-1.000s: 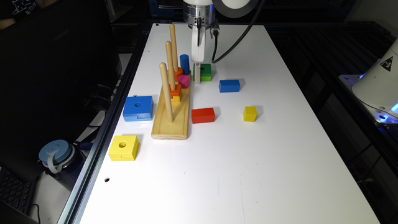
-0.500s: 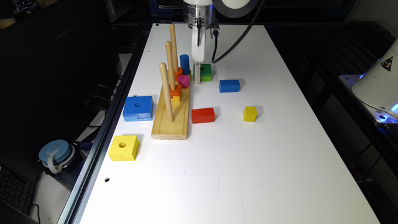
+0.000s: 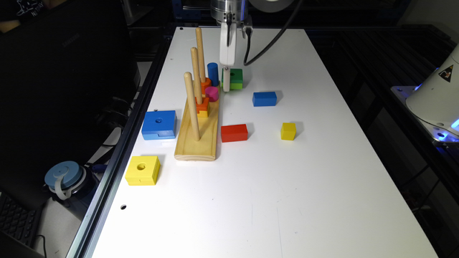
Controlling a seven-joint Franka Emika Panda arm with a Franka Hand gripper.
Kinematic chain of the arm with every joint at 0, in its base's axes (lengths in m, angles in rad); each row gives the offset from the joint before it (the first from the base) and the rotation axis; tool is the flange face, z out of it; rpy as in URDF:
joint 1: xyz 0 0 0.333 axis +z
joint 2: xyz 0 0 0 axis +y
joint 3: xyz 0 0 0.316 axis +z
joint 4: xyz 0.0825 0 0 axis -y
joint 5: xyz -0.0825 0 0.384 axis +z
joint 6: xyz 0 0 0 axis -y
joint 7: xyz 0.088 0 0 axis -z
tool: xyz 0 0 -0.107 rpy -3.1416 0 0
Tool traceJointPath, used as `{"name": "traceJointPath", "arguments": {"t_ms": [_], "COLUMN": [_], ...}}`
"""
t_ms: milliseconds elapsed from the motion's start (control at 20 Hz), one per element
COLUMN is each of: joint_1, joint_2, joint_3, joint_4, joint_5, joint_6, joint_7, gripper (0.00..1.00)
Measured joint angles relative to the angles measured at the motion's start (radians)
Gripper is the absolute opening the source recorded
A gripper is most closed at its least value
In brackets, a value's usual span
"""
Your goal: Pick up green block.
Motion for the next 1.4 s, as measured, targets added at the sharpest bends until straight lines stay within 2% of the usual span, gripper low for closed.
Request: {"name": "traceJointPath", "arguments": {"t_ms": [150, 450, 750, 950, 1200, 1400], "joint_1": [0.0, 0.0, 0.0, 0.0, 0.0, 0.0], "joint_2": [-0.02, -0.029, -0.119, -0.13, -0.199, -0.203], "joint_3": [0.0, 0.001, 0.003, 0.004, 0.006, 0.007], "joint_4": [-0.002, -0.004, -0.008, -0.008, -0.009, -0.008], "joint_5": [0.0002, 0.0003, 0.0019, 0.002, 0.0041, 0.0044], "joint_6": [-0.02, -0.024, -0.113, -0.12, -0.186, -0.191], "joint_7": [0.0, 0.0, 0.0, 0.0, 0.0, 0.001], "gripper": [0.0, 0.0, 0.0, 0.0, 0.0, 0.0]}}
